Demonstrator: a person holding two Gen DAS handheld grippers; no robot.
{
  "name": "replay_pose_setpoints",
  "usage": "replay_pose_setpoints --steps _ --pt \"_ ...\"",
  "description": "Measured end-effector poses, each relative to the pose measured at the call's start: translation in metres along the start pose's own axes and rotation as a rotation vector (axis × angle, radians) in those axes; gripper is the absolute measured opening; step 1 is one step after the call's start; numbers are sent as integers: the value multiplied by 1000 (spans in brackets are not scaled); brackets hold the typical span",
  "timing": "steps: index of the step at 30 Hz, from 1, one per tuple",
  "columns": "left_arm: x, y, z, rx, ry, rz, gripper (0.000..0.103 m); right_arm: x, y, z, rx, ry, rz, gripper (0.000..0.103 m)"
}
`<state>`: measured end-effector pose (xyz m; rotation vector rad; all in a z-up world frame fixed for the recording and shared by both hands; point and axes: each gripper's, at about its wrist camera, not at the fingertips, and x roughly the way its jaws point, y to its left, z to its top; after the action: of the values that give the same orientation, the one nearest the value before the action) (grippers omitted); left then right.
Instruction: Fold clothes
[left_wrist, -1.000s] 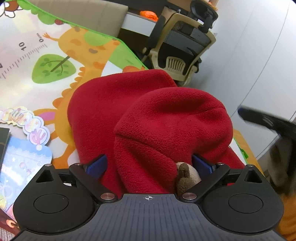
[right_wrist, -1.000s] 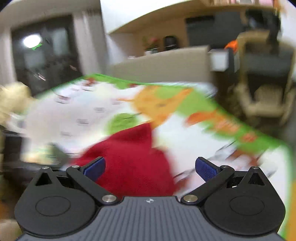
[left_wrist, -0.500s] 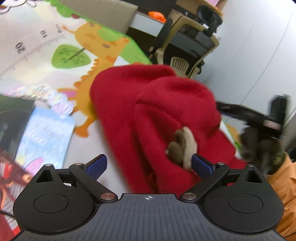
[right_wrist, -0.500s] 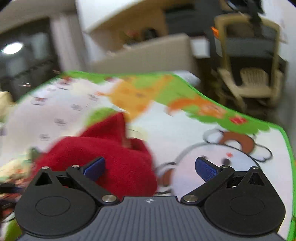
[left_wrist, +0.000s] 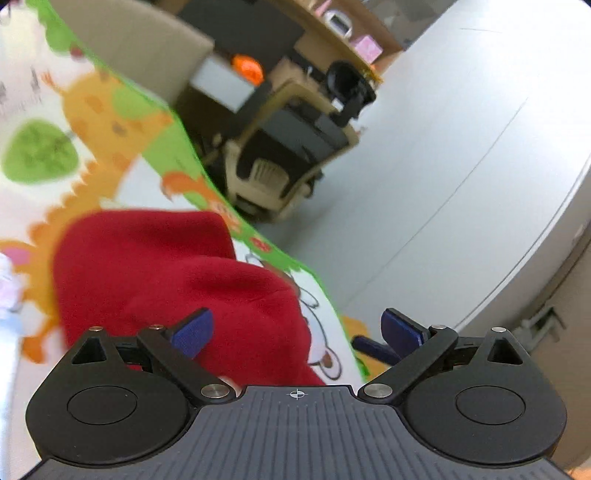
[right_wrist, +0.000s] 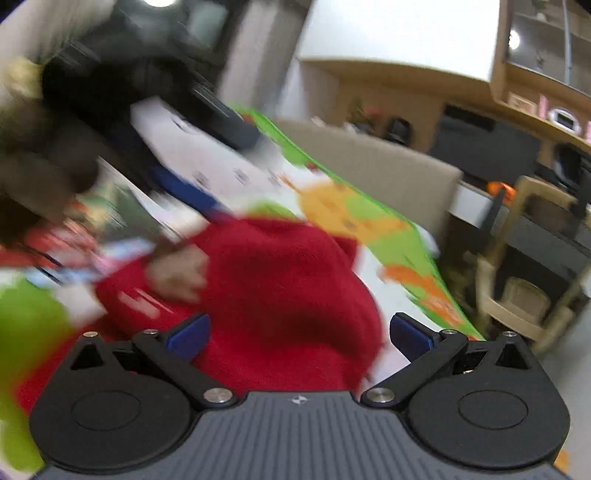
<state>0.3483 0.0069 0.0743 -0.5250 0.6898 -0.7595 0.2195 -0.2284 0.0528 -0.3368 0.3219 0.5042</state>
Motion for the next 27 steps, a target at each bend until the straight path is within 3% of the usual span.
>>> replay_pose_setpoints --steps 3,5,7,9,10,15,18,20,24,27 --pt "28 36 7 -140 30 15 100 -7 -1 6 92 -19 121 103" --pt "38 70 7 -290 26 20 94 11 -2 -3 158 61 206 103" --pt "37 88 8 -389 9 -7 85 29 5 -16 149 155 203 103" --pt "21 87 8 -400 -24 -8 84 33 11 -23 129 164 190 103" --pt "12 85 9 -396 -42 -4 89 27 11 -20 124 158 191 103" --pt "-54 60 -13 -243 -133 78 93 -17 2 7 42 30 129 103" --pt "-74 44 -35 -102 -143 233 93 -10 2 23 -71 7 51 103" --pt "-74 36 -48 0 -115 332 92 8 9 30 -136 29 31 103" --pt "-62 21 -66 177 -41 467 91 47 34 31 -193 111 89 103" --pt "-54 17 -72 261 -11 517 92 61 46 31 -266 98 3 103"
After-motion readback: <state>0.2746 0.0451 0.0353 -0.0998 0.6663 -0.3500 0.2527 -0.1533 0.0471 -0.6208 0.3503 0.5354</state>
